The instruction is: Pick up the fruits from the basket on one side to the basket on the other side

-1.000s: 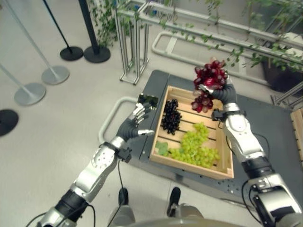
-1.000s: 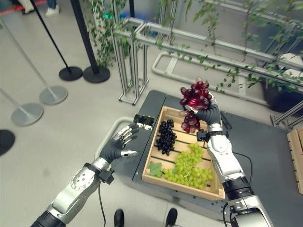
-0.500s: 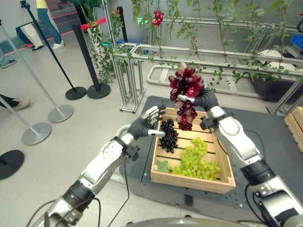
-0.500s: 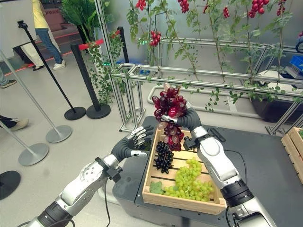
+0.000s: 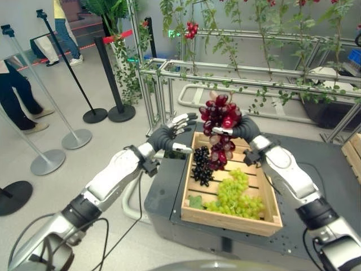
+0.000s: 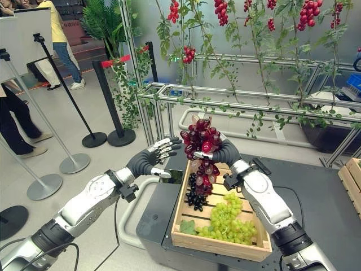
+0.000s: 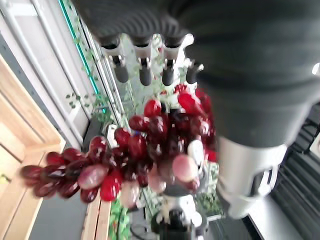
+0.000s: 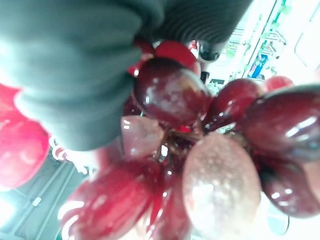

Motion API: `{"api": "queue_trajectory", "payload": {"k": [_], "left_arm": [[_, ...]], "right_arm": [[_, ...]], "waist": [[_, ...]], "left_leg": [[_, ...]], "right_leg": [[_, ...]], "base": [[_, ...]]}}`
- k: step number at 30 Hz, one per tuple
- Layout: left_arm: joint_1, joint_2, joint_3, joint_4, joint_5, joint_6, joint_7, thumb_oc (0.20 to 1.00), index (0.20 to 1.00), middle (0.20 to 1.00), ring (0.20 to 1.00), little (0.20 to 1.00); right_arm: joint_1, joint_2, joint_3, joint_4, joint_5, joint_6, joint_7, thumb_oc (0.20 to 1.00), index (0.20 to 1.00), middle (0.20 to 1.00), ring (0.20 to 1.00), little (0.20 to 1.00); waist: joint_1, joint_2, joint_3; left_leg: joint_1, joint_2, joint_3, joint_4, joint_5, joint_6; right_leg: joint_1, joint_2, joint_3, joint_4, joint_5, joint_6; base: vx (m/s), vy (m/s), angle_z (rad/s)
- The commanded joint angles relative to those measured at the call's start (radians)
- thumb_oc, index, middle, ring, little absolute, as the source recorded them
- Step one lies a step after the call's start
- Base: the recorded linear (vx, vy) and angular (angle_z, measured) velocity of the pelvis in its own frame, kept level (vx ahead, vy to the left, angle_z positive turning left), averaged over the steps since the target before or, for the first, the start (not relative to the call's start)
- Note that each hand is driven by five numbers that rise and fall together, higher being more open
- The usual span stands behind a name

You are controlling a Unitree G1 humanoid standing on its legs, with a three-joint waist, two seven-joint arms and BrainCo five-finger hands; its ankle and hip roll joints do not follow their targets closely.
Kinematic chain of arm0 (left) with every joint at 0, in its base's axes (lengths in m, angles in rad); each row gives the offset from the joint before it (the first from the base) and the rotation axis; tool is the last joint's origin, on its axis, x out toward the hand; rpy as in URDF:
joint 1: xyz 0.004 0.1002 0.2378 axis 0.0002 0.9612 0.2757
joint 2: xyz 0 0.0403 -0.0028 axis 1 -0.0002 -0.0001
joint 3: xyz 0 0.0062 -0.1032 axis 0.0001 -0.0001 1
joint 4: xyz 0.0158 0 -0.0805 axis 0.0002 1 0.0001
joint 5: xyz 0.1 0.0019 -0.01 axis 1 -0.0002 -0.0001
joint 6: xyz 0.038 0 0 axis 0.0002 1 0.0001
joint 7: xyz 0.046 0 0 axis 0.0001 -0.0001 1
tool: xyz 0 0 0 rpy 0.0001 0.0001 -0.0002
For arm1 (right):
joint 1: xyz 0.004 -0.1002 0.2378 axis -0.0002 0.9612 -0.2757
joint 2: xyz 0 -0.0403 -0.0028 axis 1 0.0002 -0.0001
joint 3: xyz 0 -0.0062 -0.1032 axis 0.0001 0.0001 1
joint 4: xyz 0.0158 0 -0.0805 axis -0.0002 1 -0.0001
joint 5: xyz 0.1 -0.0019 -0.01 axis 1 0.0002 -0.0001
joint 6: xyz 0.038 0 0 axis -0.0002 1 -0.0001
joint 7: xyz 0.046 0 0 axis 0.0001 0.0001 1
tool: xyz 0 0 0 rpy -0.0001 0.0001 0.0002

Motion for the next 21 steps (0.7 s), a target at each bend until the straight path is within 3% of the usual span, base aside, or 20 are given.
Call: {"api": "queue_trajectory", "payload": {"k": [1, 12, 21], "left_arm": [[-0.124, 0.015, -0.029, -0.004, -0.071, -0.025, -0.016, 1.0, 1.0, 1.0, 1.0, 1.0], [-0.175, -0.038, -0.174, 0.002, -0.156, 0.045, -0.069, 1.0, 1.0, 1.0, 1.0, 1.0], [-0.15, -0.13, -0.207, 0.029, -0.175, 0.071, -0.057, 1.0, 1.0, 1.0, 1.0, 1.0]], "right_arm": [[-0.077, 0.0, -0.009, -0.135, 0.103, -0.069, 0.015, 0.2, 0.2, 0.2, 0.2, 0.2], [-0.138, 0.021, 0.056, -0.164, 0.133, -0.079, 0.034, 0.2, 0.2, 0.2, 0.2, 0.2], [-0.187, 0.073, 0.073, -0.197, 0.154, -0.101, 0.025, 0.2, 0.2, 0.2, 0.2, 0.2]], "waist": [[-0.021, -0.018, -0.011], [-0.029, -0.007, 0.002], [-0.03, -0.007, 0.003]], "left_leg": [[0.02, -0.038, 0.005, 0.007, -0.063, 0.044], [0.014, -0.043, 0.004, 0.012, -0.063, 0.05], [0.013, -0.047, 0.001, 0.015, -0.068, 0.056]], "right_leg": [[0.01, -0.005, -0.026, 0.081, -0.068, 0.068], [0.002, -0.013, -0.025, 0.088, -0.065, 0.072], [0.0, -0.017, -0.02, 0.089, -0.066, 0.071]], "base": [[-0.01, 0.008, 0.07], [0.0, 0.001, 0.0], [0.0, 0.0, 0.0]]}}
